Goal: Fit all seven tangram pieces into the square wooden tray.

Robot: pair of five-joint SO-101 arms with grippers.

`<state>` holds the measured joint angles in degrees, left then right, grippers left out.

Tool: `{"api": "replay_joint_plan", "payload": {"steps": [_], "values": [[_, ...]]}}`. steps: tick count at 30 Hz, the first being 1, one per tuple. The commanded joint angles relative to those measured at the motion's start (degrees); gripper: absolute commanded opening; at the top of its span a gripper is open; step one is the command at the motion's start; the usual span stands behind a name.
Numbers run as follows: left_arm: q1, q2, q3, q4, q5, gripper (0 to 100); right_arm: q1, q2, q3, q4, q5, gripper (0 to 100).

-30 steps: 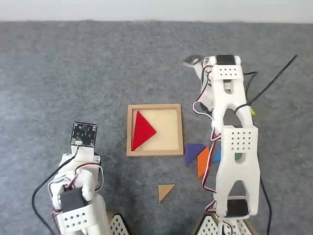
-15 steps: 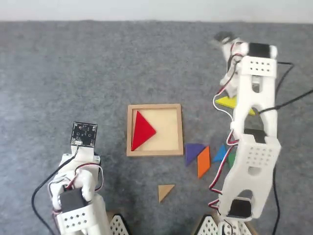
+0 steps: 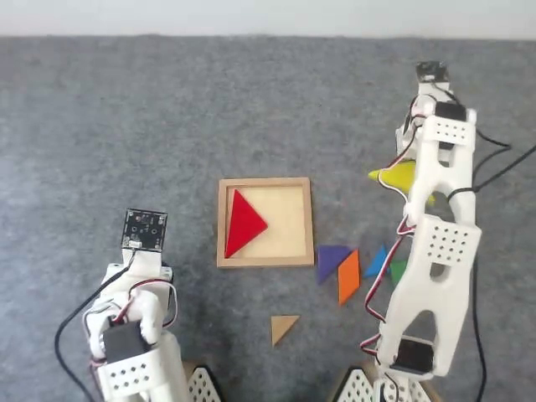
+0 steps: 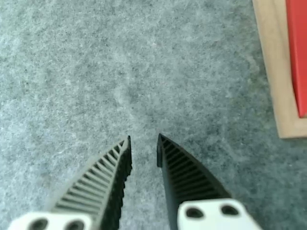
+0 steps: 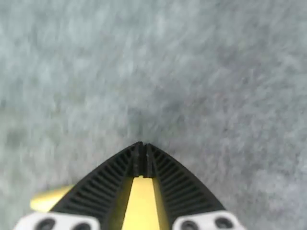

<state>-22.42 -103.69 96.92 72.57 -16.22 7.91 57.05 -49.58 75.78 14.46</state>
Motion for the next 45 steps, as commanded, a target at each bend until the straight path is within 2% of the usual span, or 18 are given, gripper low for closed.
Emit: {"api": "replay_joint_plan", "payload": {"steps": [1,4,15,25,33,35,38,45], "values": [[0.2,-0.6,-0.5,0.4,0.4,9,-3.3,0.0,-5.4,6.6,9.4,0.7],[0.2,-0.6,-0.5,0.4,0.4,9,-6.0,0.7,-6.8,11.1,17.0,0.7],[0.2,-0.6,-0.5,0.4,0.4,9,-13.8,0.7,-17.2,27.3,29.3,0.7],[0.2,-0.6,-0.5,0.4,0.4,9,-13.8,-3.4,-1.1,27.3,34.0,0.7],[0.2,-0.6,-0.5,0.4,0.4,9,-14.4,-30.4,25.7,26.7,40.1,0.7],[0.2,-0.6,-0.5,0.4,0.4,9,-14.1,-37.8,30.4,24.0,40.4,0.7],[0.2,-0.6,-0.5,0.4,0.4,9,-12.9,-45.1,35.9,14.2,38.1,0.9],[0.2,-0.6,-0.5,0.4,0.4,9,-12.0,-39.3,44.0,-18.9,18.9,0.7]]}}
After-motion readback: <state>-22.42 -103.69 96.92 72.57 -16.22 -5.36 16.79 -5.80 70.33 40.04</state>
